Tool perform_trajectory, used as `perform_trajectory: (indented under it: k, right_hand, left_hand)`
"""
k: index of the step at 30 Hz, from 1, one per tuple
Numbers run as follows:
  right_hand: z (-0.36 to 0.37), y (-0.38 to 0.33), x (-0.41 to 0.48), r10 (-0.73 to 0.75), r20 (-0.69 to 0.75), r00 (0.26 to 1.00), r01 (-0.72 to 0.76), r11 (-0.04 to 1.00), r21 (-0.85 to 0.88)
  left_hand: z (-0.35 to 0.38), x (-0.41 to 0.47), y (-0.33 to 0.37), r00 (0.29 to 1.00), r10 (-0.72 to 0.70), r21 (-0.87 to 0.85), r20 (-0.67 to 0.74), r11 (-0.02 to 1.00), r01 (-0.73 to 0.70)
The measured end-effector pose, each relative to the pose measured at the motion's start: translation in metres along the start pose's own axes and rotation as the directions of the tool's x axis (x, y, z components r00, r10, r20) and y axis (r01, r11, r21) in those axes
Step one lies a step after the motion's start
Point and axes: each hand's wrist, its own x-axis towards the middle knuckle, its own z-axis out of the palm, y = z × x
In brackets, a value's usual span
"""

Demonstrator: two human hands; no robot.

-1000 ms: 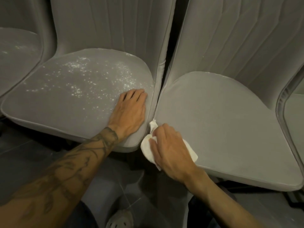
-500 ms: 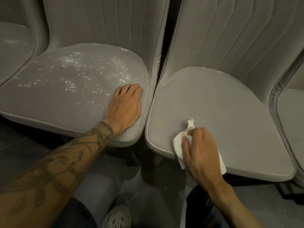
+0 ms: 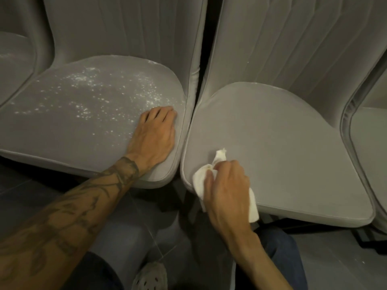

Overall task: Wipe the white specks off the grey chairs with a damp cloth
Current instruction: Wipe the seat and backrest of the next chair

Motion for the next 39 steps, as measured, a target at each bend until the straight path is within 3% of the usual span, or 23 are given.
perform_trajectory:
  k: [4,8,10,13,16,20,24,27,31,34,39]
  right_hand:
    - [0.025,-0.056,0.019,-0.167,0.116,0.979,0.158,0.984,0.087]
    - [0.018,-0.034,0.039,-0.308,0.101,0.946,0.289,0.942,0.171]
    - [0.009,-0.002,0.058,-0.245,0.104,0.964,0.235,0.967,0.098]
    - [-0.002,0.040,0.094,-0.004,0.123,0.992,0.001,1.000,0.025]
    - [0.005,0.024,0.114,0.139,0.109,0.984,-0.123,0.983,-0.136]
    - [0.024,-0.028,0.106,-0.161,0.171,0.972,0.162,0.987,0.008]
    - [0.013,0.002,0.112,-0.338,0.211,0.917,0.327,0.941,0.088]
    - [0.003,0.051,0.132,-0.224,0.156,0.962,0.226,0.974,0.002]
    - [-0.013,0.115,0.153,0.082,0.043,0.996,-0.078,0.994,-0.077]
    - [-0.020,0.142,0.168,0.251,-0.007,0.968,-0.249,0.960,-0.126]
    - [-0.023,0.180,0.208,0.454,-0.072,0.888,-0.460,0.881,-0.111]
  left_hand:
    - [0.002,0.002,-0.002,1.000,-0.021,-0.032,0.018,0.999,0.021]
    - [0.003,0.000,-0.003,0.999,-0.025,-0.029,0.029,0.999,0.026]
    - [0.002,0.000,-0.002,0.999,-0.023,-0.016,0.033,1.000,0.023]
    - [0.001,0.001,-0.001,0.999,-0.044,-0.006,0.032,0.999,0.044]
    - [0.001,0.002,0.002,0.997,-0.072,-0.026,0.027,0.997,0.073]
    - [0.000,0.002,0.000,0.995,-0.084,-0.031,0.059,0.996,0.086]
    - [-0.004,0.000,0.000,0.994,-0.085,-0.027,0.067,0.996,0.087]
    - [-0.005,0.000,0.001,0.994,-0.078,-0.010,0.076,0.997,0.079]
    - [-0.006,0.006,0.005,0.995,-0.080,0.009,0.056,0.997,0.079]
    - [-0.006,0.024,0.017,0.998,-0.062,0.015,0.029,0.998,0.062]
    - [0.015,0.075,0.039,0.995,0.089,-0.035,0.047,0.996,-0.087]
